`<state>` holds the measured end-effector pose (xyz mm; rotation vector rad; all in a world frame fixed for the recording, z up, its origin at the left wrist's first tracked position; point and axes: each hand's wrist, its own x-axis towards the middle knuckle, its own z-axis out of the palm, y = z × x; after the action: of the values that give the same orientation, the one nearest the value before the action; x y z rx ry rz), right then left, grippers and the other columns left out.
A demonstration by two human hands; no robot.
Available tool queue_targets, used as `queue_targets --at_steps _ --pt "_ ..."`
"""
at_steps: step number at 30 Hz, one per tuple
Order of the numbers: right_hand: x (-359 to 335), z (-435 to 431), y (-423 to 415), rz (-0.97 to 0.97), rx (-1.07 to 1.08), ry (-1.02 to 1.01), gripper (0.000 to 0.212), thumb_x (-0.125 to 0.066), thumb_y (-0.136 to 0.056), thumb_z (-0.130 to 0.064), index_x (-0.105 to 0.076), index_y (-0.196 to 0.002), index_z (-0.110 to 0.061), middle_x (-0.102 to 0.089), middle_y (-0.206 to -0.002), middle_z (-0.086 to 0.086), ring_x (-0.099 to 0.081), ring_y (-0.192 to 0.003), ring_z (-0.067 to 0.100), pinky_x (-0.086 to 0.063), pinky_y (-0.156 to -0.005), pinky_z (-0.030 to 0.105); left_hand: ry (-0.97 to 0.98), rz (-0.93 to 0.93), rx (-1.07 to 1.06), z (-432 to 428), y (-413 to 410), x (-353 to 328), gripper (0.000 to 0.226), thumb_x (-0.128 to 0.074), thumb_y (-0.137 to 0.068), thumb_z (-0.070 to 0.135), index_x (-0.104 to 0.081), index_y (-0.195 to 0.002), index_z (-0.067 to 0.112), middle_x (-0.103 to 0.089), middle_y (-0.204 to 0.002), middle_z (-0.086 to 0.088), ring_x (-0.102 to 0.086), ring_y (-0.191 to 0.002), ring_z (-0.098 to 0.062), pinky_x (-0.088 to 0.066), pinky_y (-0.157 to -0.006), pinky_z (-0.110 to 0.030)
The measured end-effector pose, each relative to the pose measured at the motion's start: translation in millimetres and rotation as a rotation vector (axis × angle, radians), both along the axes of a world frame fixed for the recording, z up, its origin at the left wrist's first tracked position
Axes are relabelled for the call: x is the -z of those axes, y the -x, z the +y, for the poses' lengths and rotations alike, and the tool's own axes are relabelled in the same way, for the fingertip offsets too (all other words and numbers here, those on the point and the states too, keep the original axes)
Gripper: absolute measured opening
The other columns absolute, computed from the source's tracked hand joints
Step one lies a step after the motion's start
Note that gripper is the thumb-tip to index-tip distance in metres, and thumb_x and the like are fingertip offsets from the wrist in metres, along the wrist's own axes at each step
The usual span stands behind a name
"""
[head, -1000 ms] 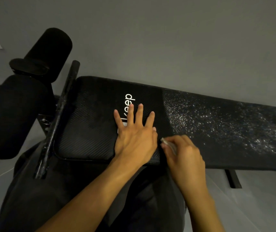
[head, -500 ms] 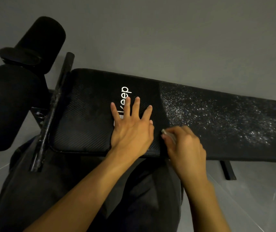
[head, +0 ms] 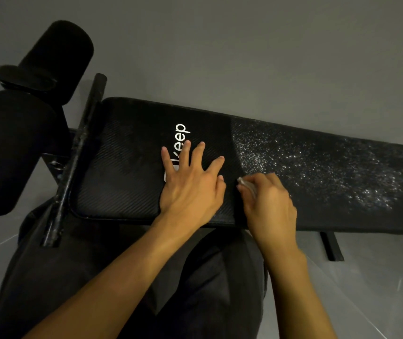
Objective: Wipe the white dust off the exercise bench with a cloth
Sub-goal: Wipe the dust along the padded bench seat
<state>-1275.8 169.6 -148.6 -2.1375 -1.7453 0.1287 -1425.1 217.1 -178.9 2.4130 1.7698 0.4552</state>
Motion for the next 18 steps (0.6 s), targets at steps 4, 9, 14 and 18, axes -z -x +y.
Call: queue_targets --at_steps 4,9,14,18 --pt "-2.6 -32.7 1.5 0.044 -0.04 -0.012 0.019 -0.059 -0.096 -0.043 -0.065 -0.108 -0.03 -0.056 -0.102 -0.008 -0.065 -0.085 0.024 -0.053 -0.065 0.043 -0.022 -0.013 0.025 0.1 -1.8 0.5 0.049 -0.037 -0.102 0.044 -0.049 -0.148 0.035 -0.038 -0.161 -0.013 -0.026 -0.152 -0.041 -0.009 -0.117 -0.076" --pt "-1.7 1.1 -6.3 -0.021 0.009 0.017 0.023 -0.057 -0.098 -0.042 -0.065 -0.114 -0.027 -0.056 -0.11 -0.001 -0.064 -0.093 0.03 -0.052 -0.072 0.043 0.003 0.018 0.04 2.6 -4.2 0.9 0.051 -0.033 -0.103 0.049 -0.039 -0.154 0.044 -0.024 -0.168 -0.014 -0.014 -0.155 -0.044 -0.001 -0.115 -0.077" --pt "-7.0 17.7 -4.5 -0.036 -0.022 0.019 0.025 -0.057 -0.099 -0.039 -0.064 -0.116 -0.022 -0.056 -0.114 0.002 -0.064 -0.093 0.033 -0.054 -0.074 0.048 0.029 0.034 0.043 4.0 -3.2 1.0 0.052 -0.031 -0.105 0.05 -0.03 -0.157 0.046 -0.017 -0.17 -0.015 -0.007 -0.156 -0.046 0.0 -0.114 -0.079" --pt "-7.2 -10.5 -10.4 0.037 -0.064 0.029 0.021 -0.06 -0.096 -0.041 -0.066 -0.111 -0.028 -0.058 -0.109 -0.004 -0.064 -0.092 0.027 -0.054 -0.073 0.045 0.094 0.073 0.042 9.2 -8.9 -4.7 0.054 -0.029 -0.107 0.05 -0.019 -0.16 0.046 -0.003 -0.171 -0.015 0.005 -0.156 -0.047 0.004 -0.113 -0.08"
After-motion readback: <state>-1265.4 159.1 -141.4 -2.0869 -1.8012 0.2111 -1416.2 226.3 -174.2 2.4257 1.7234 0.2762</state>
